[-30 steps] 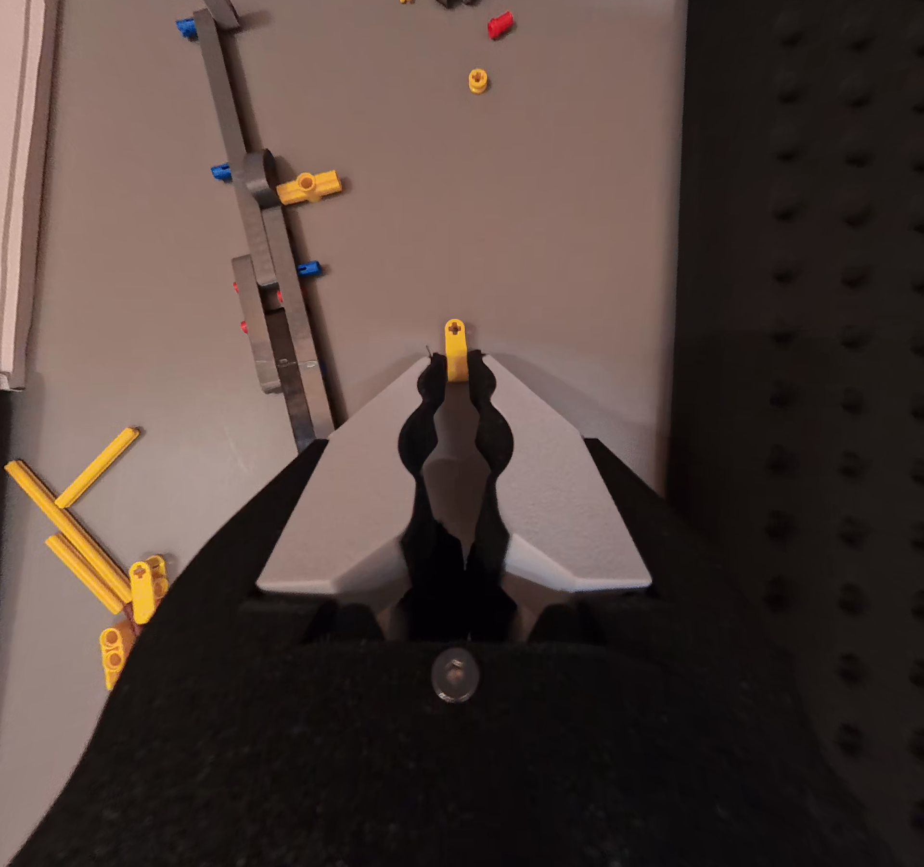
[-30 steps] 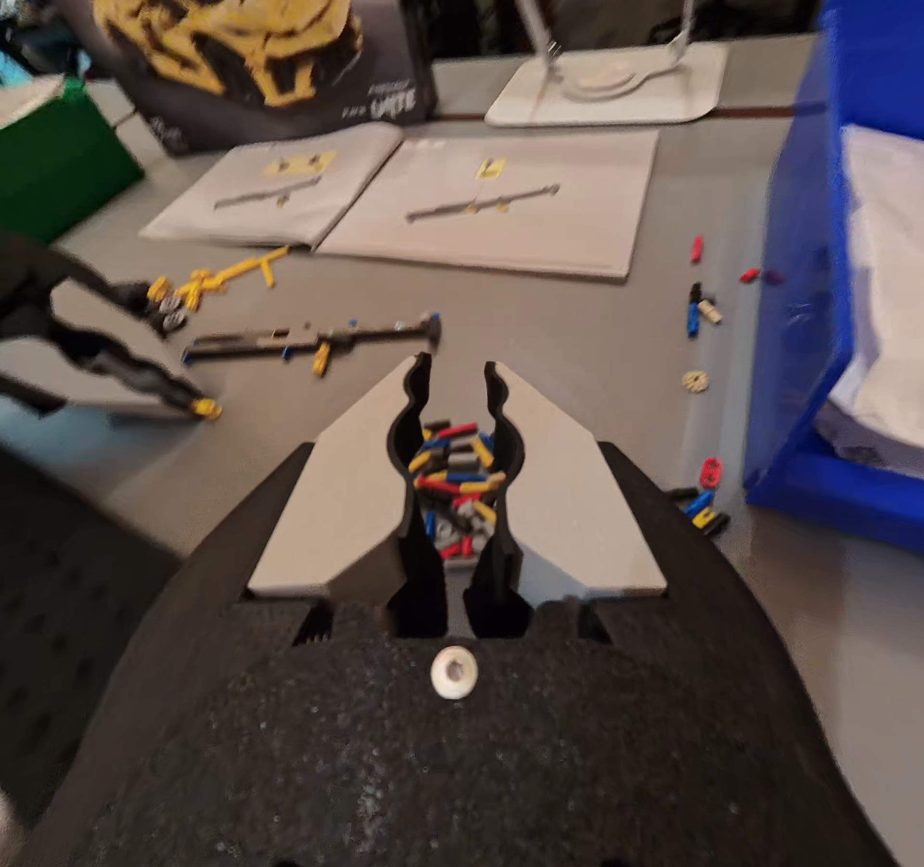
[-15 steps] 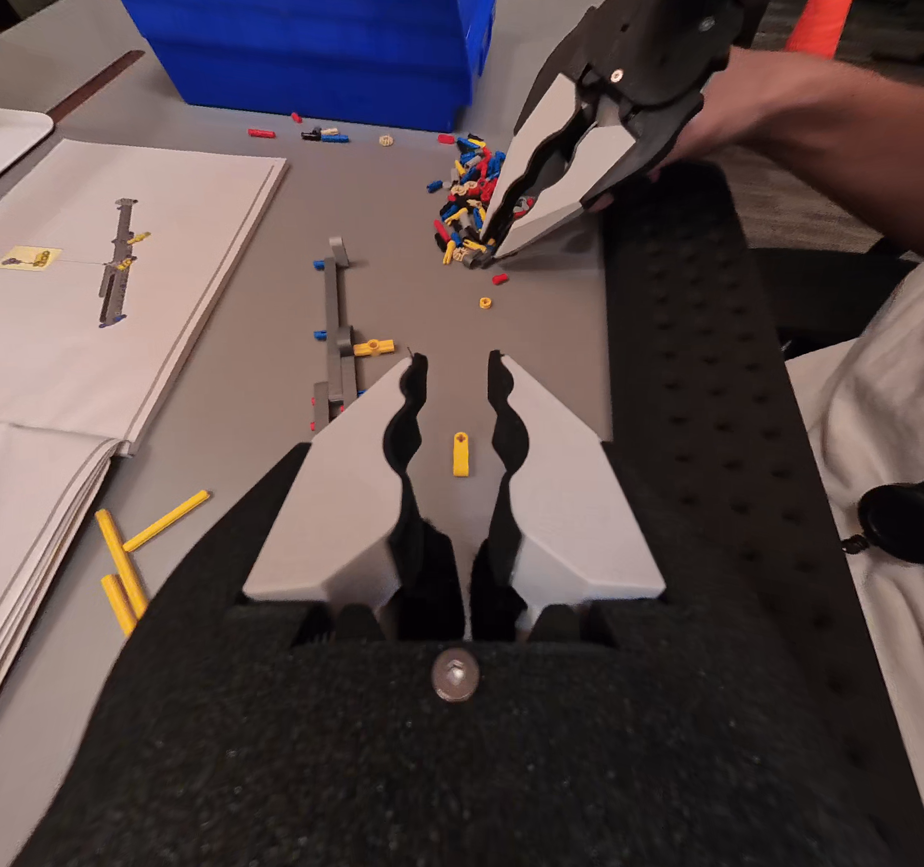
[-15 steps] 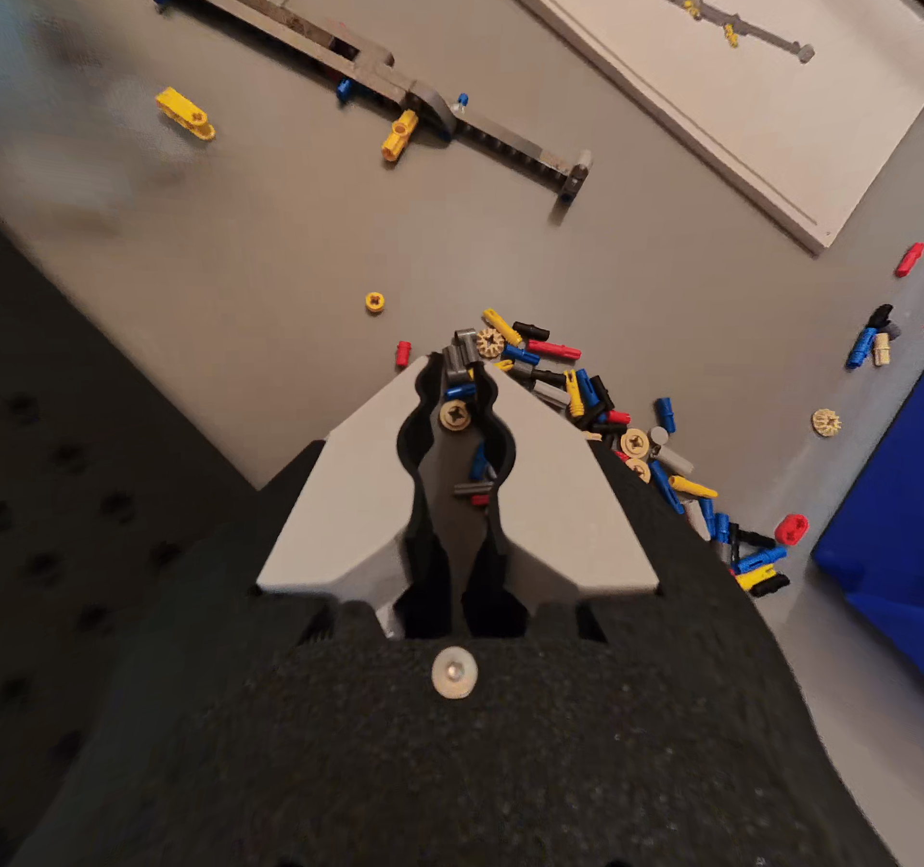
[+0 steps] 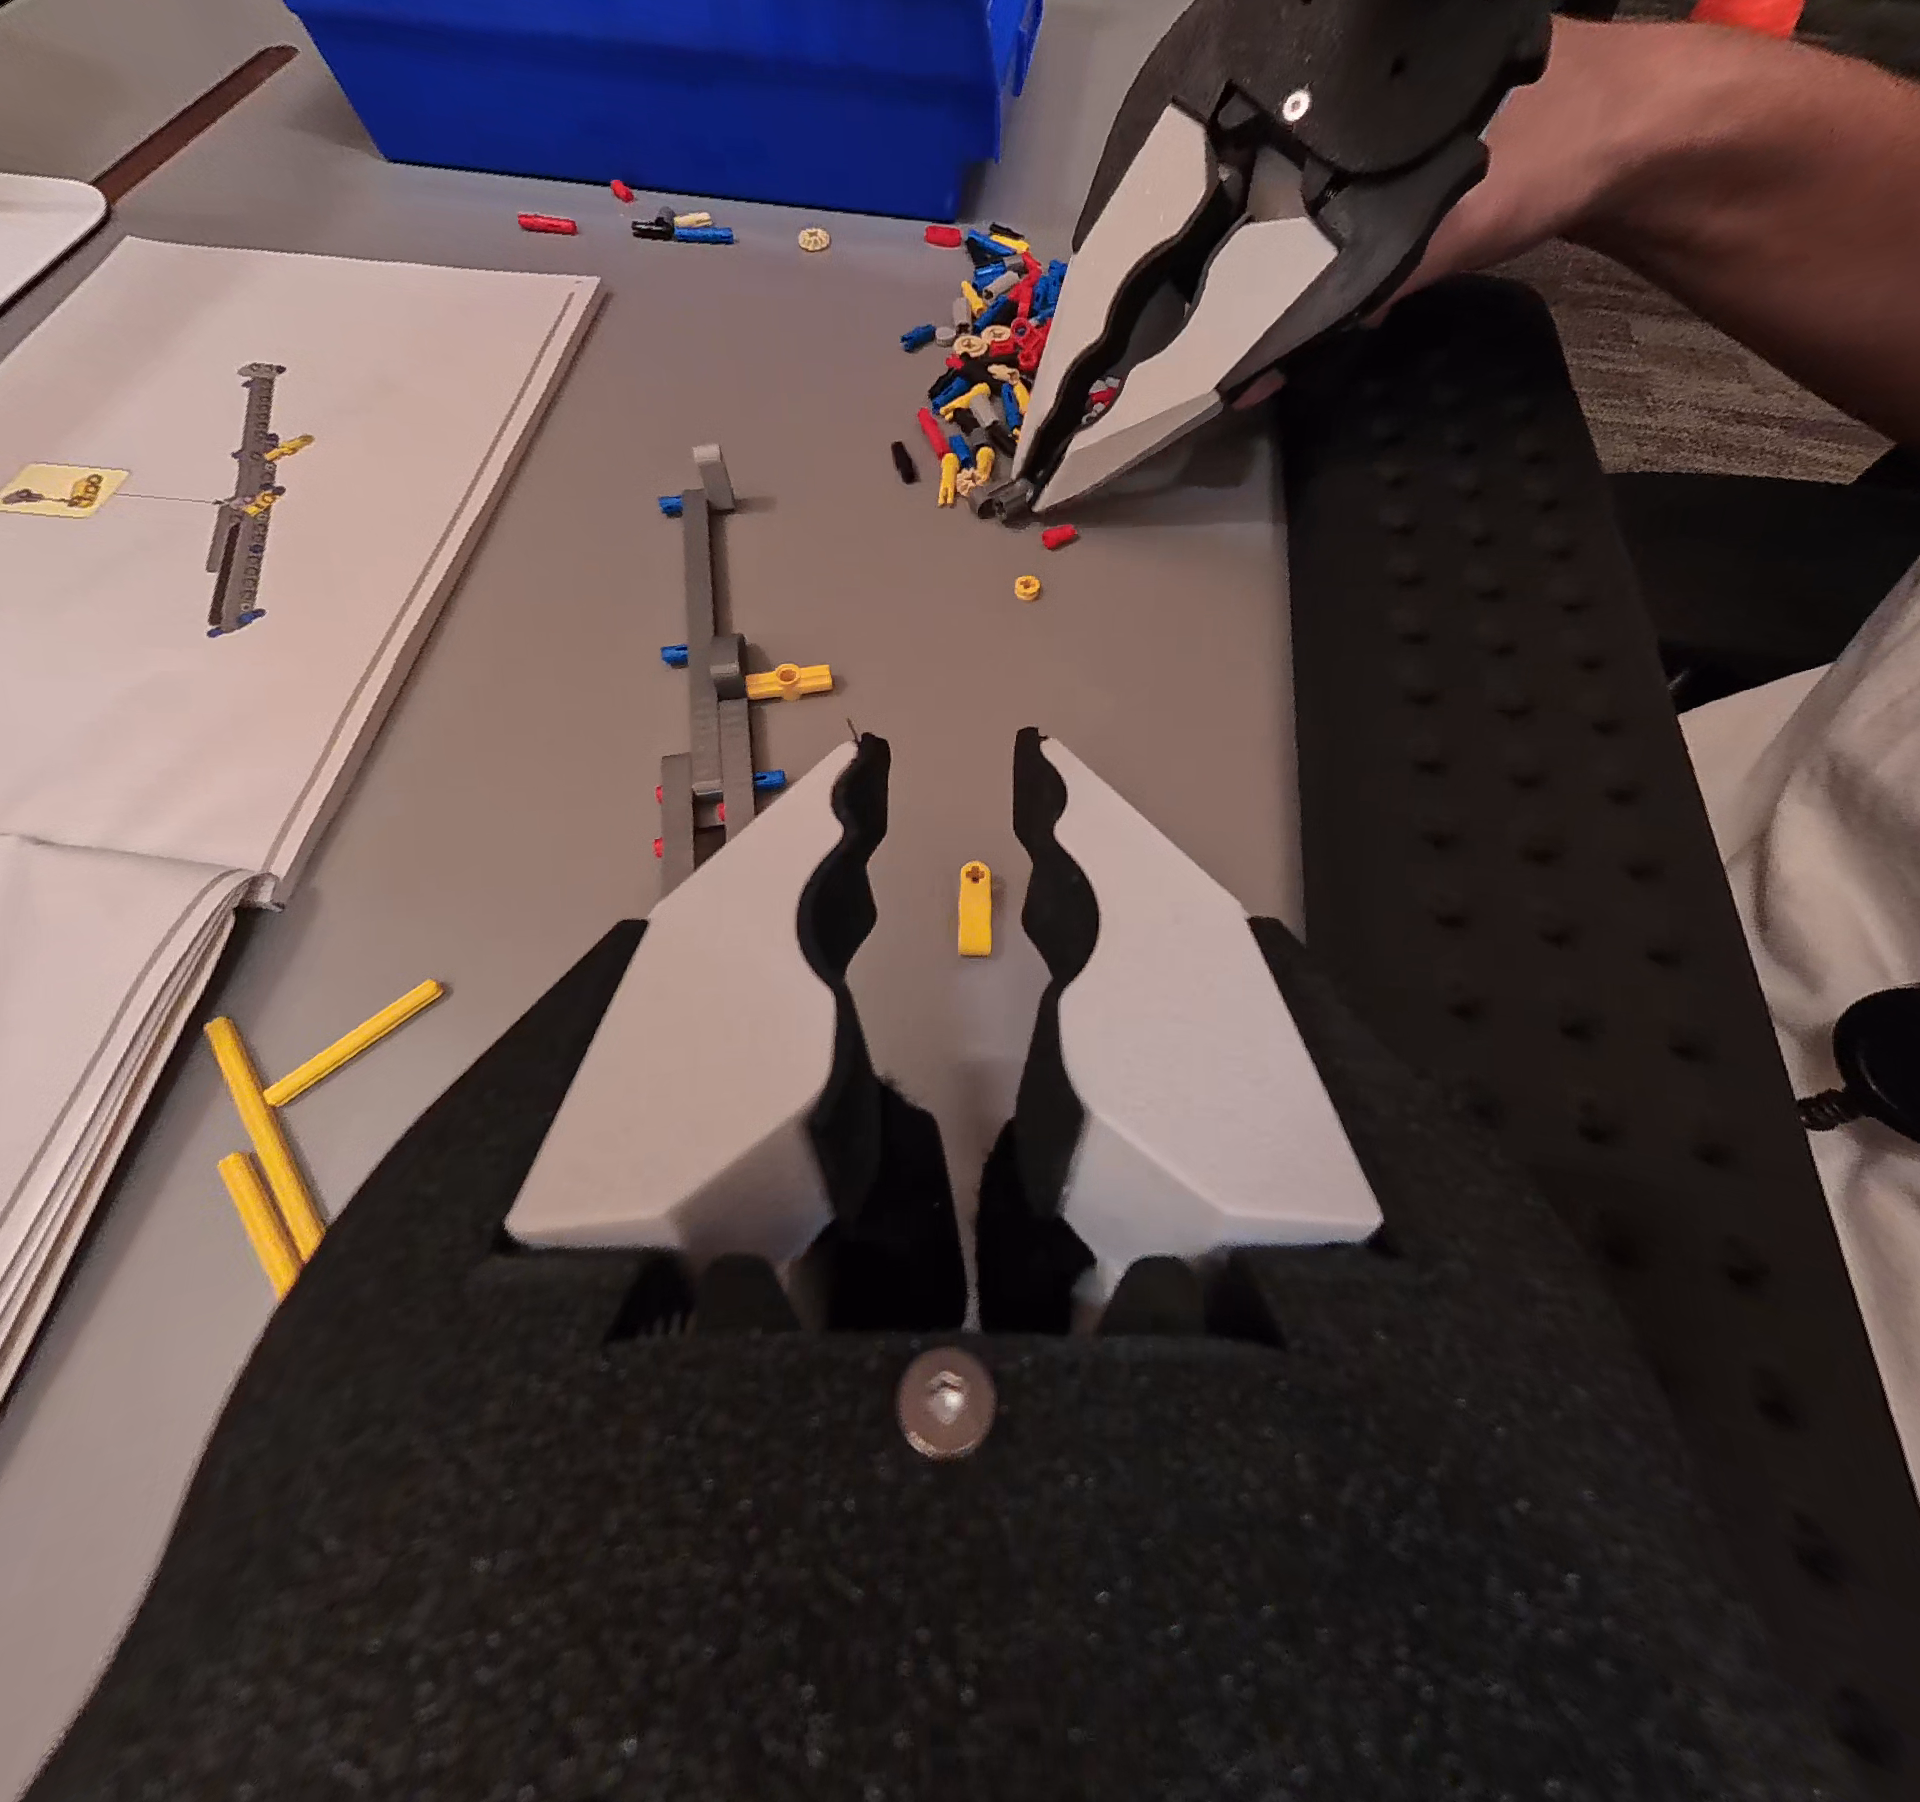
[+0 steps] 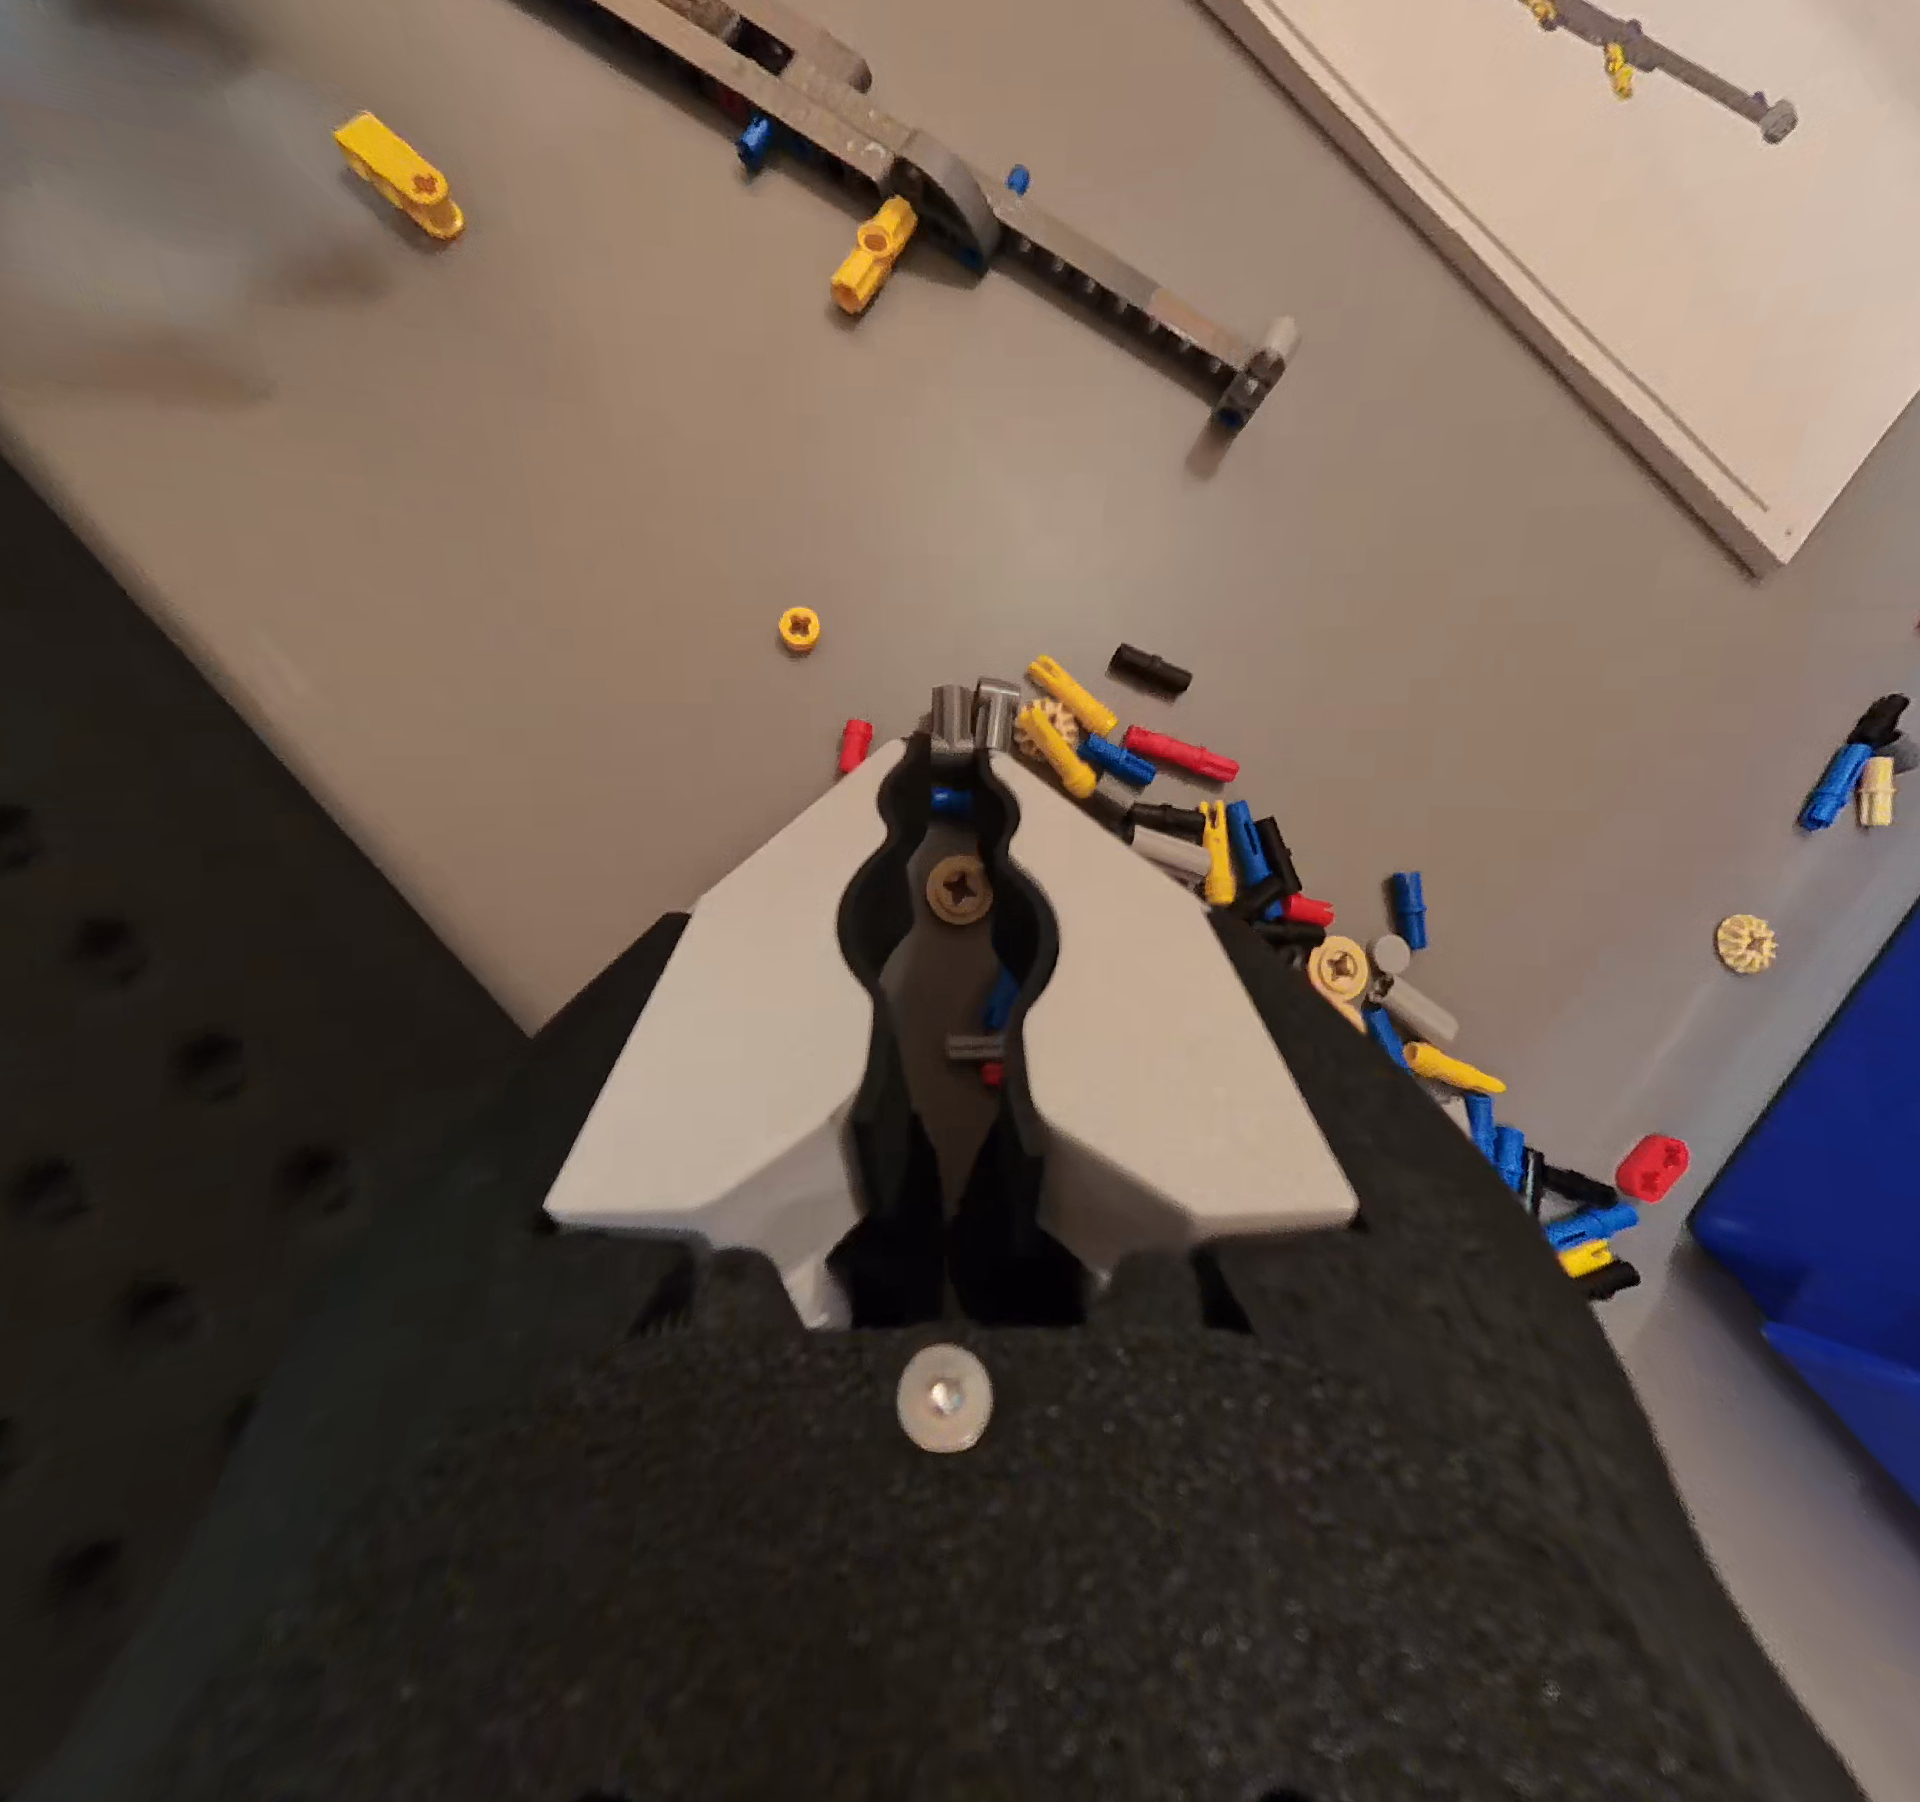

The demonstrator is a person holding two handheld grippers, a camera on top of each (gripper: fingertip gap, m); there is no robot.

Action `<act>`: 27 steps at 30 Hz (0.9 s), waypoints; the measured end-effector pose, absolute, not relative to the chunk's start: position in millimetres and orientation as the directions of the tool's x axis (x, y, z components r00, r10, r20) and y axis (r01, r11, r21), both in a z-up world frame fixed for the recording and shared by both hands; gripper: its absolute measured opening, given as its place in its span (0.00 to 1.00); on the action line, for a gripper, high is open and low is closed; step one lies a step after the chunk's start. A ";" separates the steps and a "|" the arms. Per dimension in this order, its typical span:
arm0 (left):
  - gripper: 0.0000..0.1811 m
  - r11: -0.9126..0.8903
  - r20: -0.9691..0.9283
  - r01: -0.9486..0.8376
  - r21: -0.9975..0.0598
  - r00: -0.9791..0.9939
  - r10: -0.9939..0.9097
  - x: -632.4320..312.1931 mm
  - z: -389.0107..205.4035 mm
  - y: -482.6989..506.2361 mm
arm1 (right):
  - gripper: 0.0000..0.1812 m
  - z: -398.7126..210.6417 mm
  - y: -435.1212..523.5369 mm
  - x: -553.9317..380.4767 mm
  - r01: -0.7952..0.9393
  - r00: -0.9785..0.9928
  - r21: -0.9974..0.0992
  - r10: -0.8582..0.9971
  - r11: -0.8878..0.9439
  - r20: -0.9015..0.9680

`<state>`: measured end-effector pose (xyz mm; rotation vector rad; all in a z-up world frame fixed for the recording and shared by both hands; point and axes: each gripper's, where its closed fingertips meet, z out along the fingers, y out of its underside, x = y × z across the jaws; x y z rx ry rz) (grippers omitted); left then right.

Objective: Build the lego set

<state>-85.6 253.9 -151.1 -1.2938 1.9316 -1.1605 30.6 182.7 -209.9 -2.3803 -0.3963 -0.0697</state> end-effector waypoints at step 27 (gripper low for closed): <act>0.07 0.451 -0.483 -0.443 -0.775 -0.046 -0.874 -79.0 -147.3 345.5 | 0.04 -132.8 314.4 -23.0 -0.112 0.875 -0.920 0.401 -0.376 -0.270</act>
